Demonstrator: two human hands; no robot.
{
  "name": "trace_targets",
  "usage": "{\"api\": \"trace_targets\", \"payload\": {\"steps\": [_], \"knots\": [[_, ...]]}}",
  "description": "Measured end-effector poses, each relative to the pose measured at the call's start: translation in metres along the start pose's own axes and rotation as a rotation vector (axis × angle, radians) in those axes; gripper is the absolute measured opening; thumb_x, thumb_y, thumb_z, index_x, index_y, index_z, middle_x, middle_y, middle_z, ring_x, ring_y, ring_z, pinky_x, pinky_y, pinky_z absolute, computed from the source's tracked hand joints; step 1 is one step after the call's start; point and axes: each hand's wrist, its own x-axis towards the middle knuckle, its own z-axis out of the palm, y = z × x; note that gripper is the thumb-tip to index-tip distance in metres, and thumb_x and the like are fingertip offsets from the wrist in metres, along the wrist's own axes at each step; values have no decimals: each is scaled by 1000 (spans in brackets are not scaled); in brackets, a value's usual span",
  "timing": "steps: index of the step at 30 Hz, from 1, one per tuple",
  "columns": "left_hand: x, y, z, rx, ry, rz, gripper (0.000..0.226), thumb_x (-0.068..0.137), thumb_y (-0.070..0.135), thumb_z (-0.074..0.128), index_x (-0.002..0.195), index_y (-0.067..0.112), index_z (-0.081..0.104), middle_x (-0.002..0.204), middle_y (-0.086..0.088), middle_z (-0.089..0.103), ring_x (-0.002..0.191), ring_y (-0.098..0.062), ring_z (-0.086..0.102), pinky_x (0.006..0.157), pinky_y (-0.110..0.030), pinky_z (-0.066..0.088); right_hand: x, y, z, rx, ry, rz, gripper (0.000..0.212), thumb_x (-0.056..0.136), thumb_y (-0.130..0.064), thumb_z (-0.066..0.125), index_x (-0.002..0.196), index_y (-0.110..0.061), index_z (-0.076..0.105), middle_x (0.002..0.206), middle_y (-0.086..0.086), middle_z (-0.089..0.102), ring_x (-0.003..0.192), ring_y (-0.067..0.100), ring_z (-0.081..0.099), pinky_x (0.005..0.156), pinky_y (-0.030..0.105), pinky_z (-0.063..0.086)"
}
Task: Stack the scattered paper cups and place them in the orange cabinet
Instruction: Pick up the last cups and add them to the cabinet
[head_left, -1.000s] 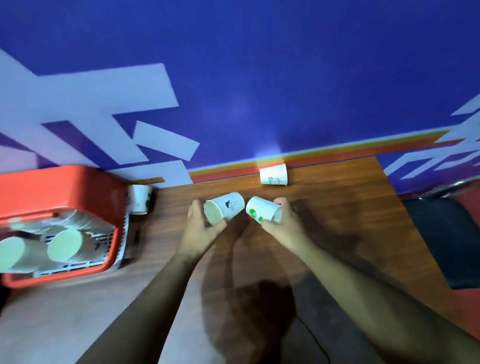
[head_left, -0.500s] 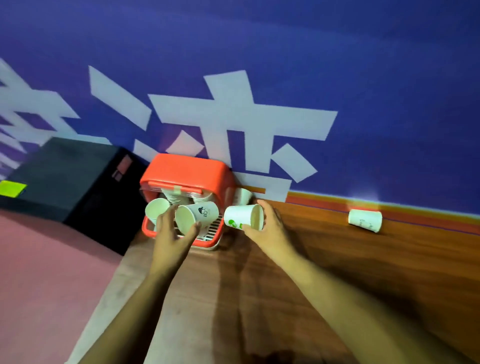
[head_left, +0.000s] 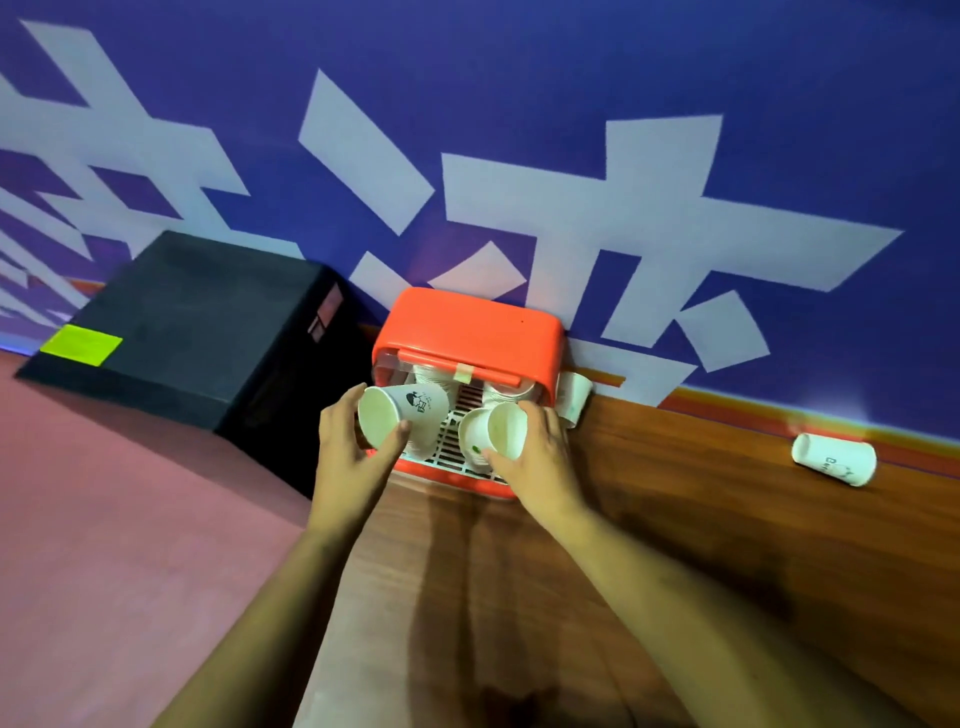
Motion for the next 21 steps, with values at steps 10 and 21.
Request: {"api": "trace_targets", "payload": {"steps": [10, 21], "knots": [[33, 9, 15, -4, -280, 159, 72, 80, 50, 74, 142, 21, 53, 134, 6, 50, 128, -5, 50, 104, -30, 47, 8, 0, 19, -46, -98, 90, 92, 68, -40, 86, 146, -23, 40, 140, 2, 44, 136, 20, 38, 112, 35, 37], [42, -11, 72, 258, -470, 259, 80, 75, 35, 86, 142, 9, 51, 142, -8, 51, 136, -24, 46, 112, -27, 34, 2, 1, -2, 254, -220, 274, 43, 98, -10, 54, 140, -18, 48, 127, -5, 55, 109, 5, 54, 92, 18, 44]]}}
